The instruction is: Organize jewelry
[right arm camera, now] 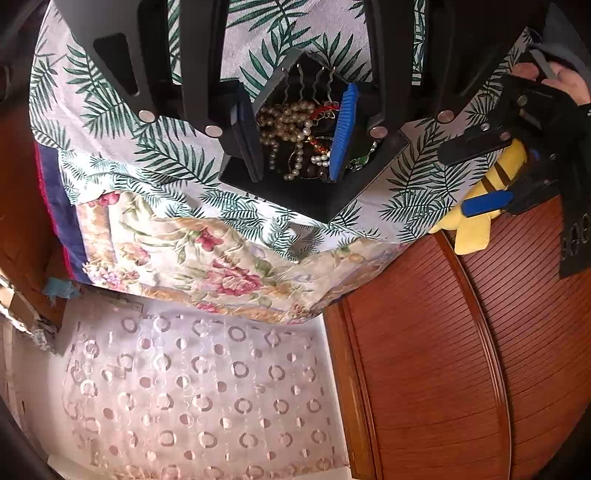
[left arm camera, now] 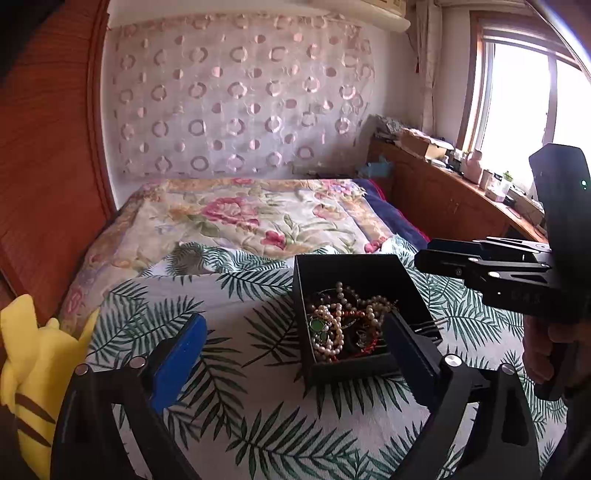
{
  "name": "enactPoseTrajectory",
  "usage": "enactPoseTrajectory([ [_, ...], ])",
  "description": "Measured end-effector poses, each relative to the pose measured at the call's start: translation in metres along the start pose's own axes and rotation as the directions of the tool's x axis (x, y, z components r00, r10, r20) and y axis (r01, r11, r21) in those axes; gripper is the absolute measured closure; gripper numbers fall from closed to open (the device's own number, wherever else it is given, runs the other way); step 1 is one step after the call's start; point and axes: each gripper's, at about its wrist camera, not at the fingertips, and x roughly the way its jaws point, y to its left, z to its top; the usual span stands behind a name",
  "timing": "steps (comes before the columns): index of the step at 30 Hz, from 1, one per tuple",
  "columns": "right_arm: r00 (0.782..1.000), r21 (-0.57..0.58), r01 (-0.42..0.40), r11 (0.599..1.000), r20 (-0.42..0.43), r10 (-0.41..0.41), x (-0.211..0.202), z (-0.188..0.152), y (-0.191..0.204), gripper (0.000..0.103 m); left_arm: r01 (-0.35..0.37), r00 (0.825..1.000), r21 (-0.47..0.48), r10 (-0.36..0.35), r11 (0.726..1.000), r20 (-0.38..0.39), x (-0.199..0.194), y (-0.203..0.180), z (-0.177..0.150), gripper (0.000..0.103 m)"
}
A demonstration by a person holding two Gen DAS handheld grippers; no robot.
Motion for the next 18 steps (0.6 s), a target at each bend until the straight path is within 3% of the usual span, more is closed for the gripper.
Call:
enactPoseTrajectory([
  [2,0.999,0.006,0.035,0.999,0.025,-0.035,-0.012,-0.006,0.004,0.052,-0.020,1.000,0.010,0.020,1.000,0.020,-0.010,-0.003,-0.005,0.007],
  [4,0.996,0.011,0.058,0.998,0.060,-0.059,-0.027,-0.015,0.009,0.034,-0.032,0.999,0.022,0.031,0.999,0.038,-0.021,-0.008,-0.011,0.007],
  [8,0.990,0.030,0.085,0.996,0.107,-0.087,-0.058,-0.043,0.020,0.025,-0.052,0.997,0.035,0.050,0.998,0.057,-0.041,-0.020,-0.024,0.007],
  [10,0.985,0.044,0.099,0.994,0.140,-0.105,-0.078,-0.060,0.025,0.015,-0.053,0.996,0.031,0.050,0.998,0.069,-0.052,-0.025,-0.031,0.007],
  [18,0.956,0.111,0.159,0.981,0.231,-0.181,-0.143,-0.116,0.034,0.002,-0.103,0.992,0.026,0.100,0.994,0.082,-0.085,-0.044,-0.058,0.007],
])
